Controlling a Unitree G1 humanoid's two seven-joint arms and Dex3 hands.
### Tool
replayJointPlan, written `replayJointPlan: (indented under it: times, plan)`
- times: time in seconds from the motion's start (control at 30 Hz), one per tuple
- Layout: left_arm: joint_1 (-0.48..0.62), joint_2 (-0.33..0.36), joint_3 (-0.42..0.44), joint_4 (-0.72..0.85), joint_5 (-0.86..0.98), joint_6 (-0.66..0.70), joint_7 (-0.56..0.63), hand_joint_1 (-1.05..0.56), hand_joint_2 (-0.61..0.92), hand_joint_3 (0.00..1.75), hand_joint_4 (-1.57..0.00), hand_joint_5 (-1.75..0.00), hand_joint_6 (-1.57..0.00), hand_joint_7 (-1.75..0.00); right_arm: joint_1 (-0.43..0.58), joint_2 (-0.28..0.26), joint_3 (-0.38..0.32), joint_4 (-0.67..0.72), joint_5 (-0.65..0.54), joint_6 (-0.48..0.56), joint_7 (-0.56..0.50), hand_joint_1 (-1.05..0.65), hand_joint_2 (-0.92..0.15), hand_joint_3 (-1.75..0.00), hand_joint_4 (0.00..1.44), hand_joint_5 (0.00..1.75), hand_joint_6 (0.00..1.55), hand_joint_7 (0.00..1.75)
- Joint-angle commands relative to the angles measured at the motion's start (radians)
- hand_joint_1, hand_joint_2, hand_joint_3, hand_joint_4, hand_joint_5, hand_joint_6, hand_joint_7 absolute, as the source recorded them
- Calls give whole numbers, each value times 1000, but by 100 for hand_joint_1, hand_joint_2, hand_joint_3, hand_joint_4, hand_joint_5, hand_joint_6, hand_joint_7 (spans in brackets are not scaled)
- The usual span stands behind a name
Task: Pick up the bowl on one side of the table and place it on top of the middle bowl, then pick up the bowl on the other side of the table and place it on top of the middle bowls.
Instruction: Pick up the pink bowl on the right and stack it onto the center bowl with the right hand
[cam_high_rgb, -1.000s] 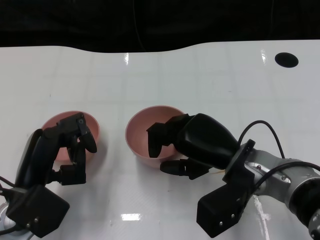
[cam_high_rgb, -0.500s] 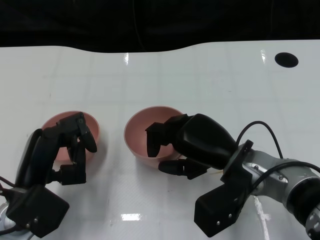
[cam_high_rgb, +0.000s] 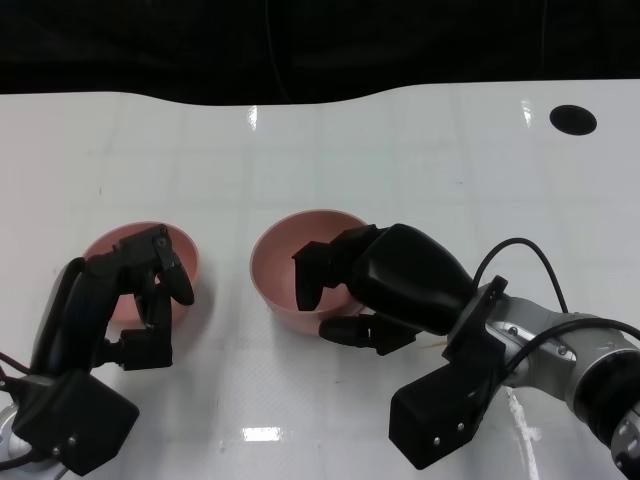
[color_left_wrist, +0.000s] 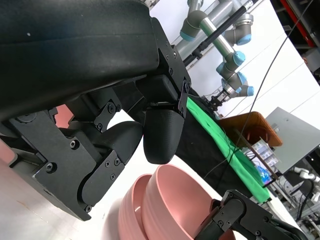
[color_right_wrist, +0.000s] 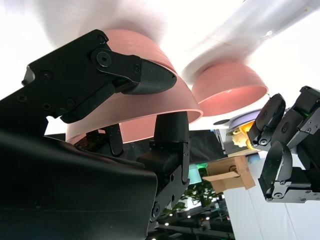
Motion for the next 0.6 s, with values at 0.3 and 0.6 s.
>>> replayJointPlan:
  times: [0.3, 0.6]
  plan:
    - [13, 11, 10, -2, 0, -3, 13, -15, 34, 169, -106, -175, -77, -175, -28, -2, -8, 46, 27, 2, 19, -35, -82, -94, 88, 175, 58, 175]
    - [15, 9, 9, -7, 3, 3, 16, -14, 34, 169, -106, -175, -77, -175, -44, -13, 5, 76, 7, -5, 0, -44, -92, -79, 76, 163, 71, 119]
